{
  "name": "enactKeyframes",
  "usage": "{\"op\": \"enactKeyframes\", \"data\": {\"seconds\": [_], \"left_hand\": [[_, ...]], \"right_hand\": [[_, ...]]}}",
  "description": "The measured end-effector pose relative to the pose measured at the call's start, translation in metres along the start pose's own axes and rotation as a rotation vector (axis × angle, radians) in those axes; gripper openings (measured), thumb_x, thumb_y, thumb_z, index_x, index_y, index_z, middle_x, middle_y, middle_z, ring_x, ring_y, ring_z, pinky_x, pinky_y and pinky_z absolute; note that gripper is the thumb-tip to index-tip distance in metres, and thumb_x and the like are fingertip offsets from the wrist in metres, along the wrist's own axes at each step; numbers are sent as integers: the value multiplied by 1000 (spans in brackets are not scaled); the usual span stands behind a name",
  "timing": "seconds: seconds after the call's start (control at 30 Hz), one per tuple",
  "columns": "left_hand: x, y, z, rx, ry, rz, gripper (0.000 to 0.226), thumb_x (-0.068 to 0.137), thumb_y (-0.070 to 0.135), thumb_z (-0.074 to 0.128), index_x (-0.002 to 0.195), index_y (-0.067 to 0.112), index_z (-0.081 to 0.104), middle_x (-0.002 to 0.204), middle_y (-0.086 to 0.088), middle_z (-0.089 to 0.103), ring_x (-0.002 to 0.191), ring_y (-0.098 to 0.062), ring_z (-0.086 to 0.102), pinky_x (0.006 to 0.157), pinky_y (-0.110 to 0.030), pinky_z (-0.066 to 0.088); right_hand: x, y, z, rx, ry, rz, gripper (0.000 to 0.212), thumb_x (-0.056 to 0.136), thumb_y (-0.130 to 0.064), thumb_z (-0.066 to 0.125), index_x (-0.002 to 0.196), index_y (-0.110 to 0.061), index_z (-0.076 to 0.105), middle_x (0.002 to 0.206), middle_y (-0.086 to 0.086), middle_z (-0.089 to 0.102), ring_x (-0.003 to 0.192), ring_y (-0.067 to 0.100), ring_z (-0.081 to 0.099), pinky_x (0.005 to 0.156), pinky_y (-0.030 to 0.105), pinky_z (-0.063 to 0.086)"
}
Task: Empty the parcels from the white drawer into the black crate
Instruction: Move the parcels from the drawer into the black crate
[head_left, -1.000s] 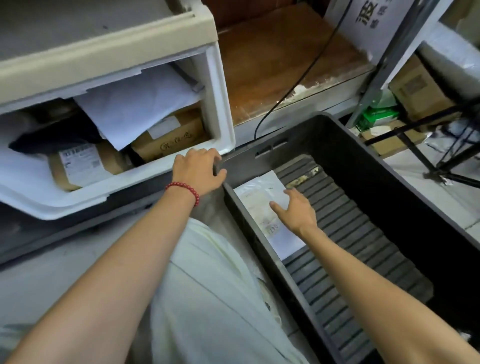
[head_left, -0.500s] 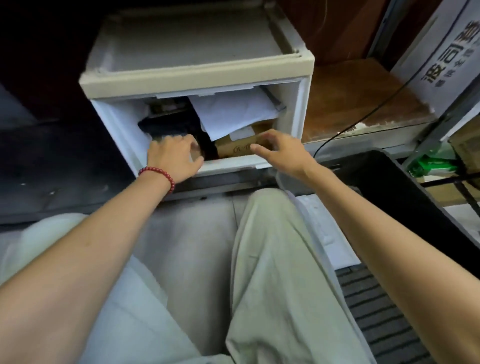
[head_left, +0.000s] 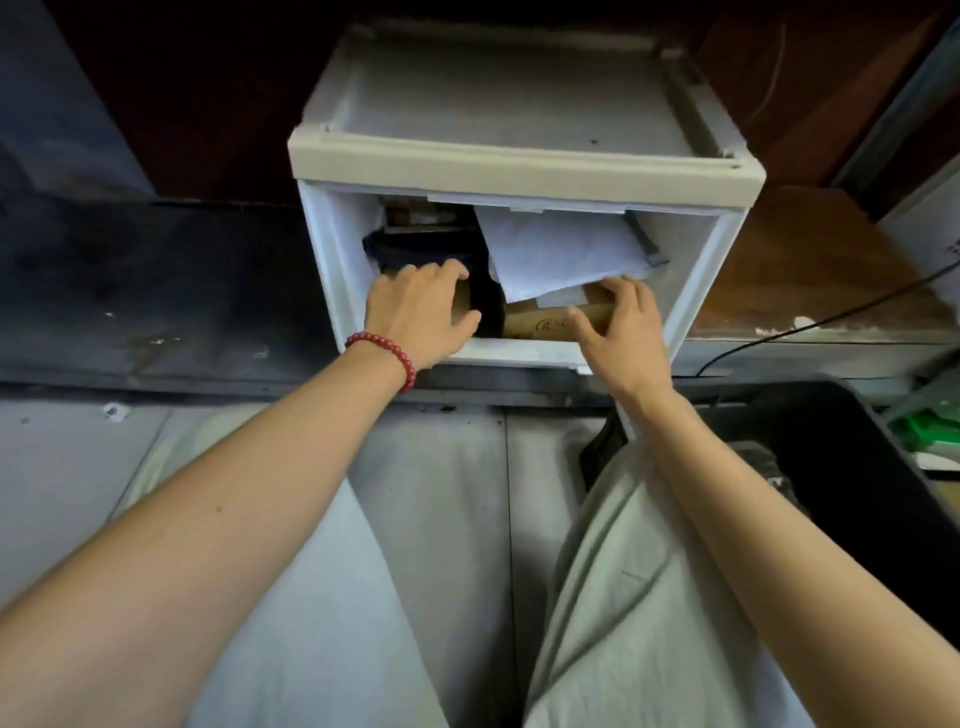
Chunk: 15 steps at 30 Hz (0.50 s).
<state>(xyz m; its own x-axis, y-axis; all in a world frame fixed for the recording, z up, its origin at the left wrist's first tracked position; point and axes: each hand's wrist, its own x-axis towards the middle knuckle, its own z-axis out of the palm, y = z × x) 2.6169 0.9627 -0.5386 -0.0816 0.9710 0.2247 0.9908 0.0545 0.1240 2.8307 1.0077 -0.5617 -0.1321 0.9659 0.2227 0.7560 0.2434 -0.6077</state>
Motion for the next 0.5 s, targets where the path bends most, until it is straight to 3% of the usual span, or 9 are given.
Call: {"op": "enactKeyframes", "data": {"seconds": [0.1,0.3,0.5], "left_hand": [[11,4,13,-2,-19,-26,57,92,49,48,141,22,36,128,-6,55,115,-29,52,84,-39,40],[41,9,28,-29,-13,-34,72,92,54,46,149,16,22,138,-10,47,122,-30,48,89,-43,42],[60,15,40,-121,-38,-80,89,85,67,48,150,13,20,142,-12,43,126,-30,46,91,-42,44]], "right_hand": [[17,9,-2,-78,92,-10,61,96,-44,51,145,-11,36,158,7,23,144,22,25,114,40,31],[42,28,5,-138,115,8,64,97,-46,49,148,-11,30,159,9,20,146,23,19,116,38,24],[54,45,7,-150,112,76,67,98,-48,45,149,-9,26,158,11,21,145,26,20,114,45,31]]}}
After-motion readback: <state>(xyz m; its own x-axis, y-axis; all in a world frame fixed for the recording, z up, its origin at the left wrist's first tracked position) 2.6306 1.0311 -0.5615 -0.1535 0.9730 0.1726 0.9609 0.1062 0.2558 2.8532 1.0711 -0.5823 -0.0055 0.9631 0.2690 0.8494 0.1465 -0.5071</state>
